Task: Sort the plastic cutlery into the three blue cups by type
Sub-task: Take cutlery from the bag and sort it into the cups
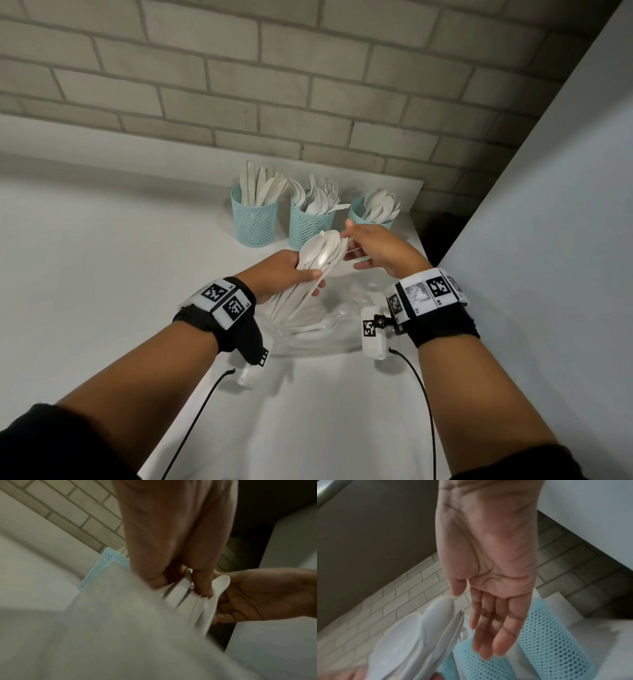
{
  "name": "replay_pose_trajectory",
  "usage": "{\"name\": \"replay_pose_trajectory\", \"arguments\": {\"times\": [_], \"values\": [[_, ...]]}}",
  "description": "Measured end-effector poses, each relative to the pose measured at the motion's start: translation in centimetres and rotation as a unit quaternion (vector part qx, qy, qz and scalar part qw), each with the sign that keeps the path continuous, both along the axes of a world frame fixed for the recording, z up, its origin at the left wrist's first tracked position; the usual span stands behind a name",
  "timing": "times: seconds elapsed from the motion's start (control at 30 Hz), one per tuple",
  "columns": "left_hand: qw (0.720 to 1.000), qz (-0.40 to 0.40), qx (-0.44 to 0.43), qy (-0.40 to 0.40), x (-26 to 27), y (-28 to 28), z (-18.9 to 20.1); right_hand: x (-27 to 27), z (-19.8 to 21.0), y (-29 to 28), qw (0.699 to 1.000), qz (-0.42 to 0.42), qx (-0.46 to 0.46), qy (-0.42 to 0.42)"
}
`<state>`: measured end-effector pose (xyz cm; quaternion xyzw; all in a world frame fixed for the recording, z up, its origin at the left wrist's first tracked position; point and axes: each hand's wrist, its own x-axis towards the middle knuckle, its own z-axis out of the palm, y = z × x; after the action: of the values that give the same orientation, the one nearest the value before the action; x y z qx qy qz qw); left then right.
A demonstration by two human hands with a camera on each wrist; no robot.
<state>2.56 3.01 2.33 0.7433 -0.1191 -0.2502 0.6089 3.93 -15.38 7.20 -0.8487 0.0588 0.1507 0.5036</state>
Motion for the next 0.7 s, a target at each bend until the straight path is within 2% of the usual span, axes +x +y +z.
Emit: {"name": "replay_pose_trajectory", "arguments": {"times": [0.17,0.27,0.43,0.7], "values": [[0.992,0.077,-0.096,0.025,0.3,-0.5,0.5,0.3,0.2,1.4,0.990,0.021,0.141,0.003],[0.985,0.103,-0.130,0.039,0.4,-0.4,0.4,0.6,-0.3,2.3,0.981,0.025,0.190,-0.004],[0.979,0.113,-0.151,0.071,0.4,-0.4,-0.1,1.1,-1.3,3.2,0.986,-0.009,0.164,-0.025],[0.982,0.128,-0.112,0.082,0.3,-0.5,-0.3,1.0,-1.7,3.3,0.985,-0.059,0.157,-0.033]]}}
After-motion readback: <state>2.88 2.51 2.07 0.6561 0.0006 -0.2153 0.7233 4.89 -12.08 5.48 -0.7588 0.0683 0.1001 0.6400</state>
